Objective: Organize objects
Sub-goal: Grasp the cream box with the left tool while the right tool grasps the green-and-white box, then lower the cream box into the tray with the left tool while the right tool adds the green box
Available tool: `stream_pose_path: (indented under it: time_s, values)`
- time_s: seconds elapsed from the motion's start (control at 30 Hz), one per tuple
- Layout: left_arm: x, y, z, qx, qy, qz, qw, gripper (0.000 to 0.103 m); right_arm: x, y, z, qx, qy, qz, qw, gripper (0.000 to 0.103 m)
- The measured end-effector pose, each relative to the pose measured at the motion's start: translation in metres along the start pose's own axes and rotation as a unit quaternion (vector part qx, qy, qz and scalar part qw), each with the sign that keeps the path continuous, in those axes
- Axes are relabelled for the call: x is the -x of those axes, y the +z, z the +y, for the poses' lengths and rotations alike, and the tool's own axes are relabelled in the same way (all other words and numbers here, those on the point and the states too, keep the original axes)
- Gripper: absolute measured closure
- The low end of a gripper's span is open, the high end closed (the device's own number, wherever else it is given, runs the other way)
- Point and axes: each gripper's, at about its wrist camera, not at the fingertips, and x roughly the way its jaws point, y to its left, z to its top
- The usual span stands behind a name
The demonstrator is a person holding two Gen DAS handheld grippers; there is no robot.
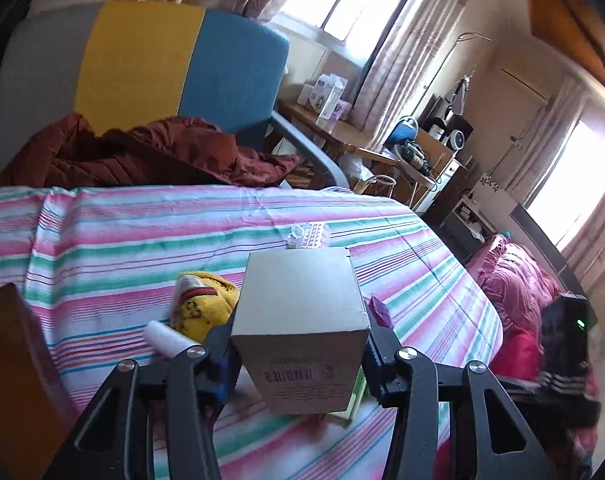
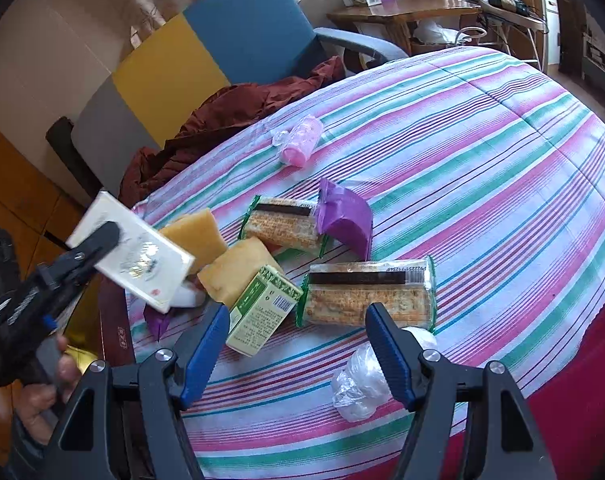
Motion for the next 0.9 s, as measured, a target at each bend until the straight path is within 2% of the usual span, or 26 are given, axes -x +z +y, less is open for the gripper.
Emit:
stream_pose_path:
  time_s: [0.13,0.23,0.4,0.47,0.57,0.63,0.67,0.73,0.9]
  values:
    - [0.04,-0.012,-0.003,-0.015,-0.003,-0.006,0.9999,0.052,-0.01,-0.004,0.021,0.064,-0.005,0.039,0.997,0.031]
    - [0.066,-0.022,0.003,-0.008,-0.006,-0.009,0.9999,0.052,-0.022,-0.009,0.047,0.147,-0.014,0.076,0.986,0.023]
    - [0.107,-0.04,0.02,0.007,0.0,-0.014,0.9999,0.052,-0.046,-0.01,0.088,0.305,-0.063,0.107,0.944,0.018]
    - [0.123,-0.05,0.031,0.018,0.011,-0.02,0.9996,0.052,-0.065,-0.004,0.093,0.338,-0.084,0.127,0.929,0.018]
    - [0.145,-0.063,0.051,0.041,0.031,-0.027,0.9983,0.052,-0.089,0.001,0.092,0.359,-0.098,0.151,0.916,0.018]
    - [0.16,-0.071,0.065,0.055,0.05,-0.033,0.9967,0.052,-0.101,0.002,0.089,0.357,-0.099,0.162,0.914,0.02]
    - [0.167,-0.074,0.073,0.063,0.059,-0.036,0.9955,0.052,-0.105,0.003,0.088,0.354,-0.102,0.161,0.916,0.025]
    - [0.179,-0.081,0.088,0.081,0.078,-0.043,0.9928,0.052,-0.106,0.004,0.084,0.34,-0.097,0.16,0.922,0.026]
    - [0.208,-0.092,0.121,0.104,0.133,-0.057,0.984,0.052,-0.07,0.0,0.082,0.33,-0.092,0.124,0.931,0.026]
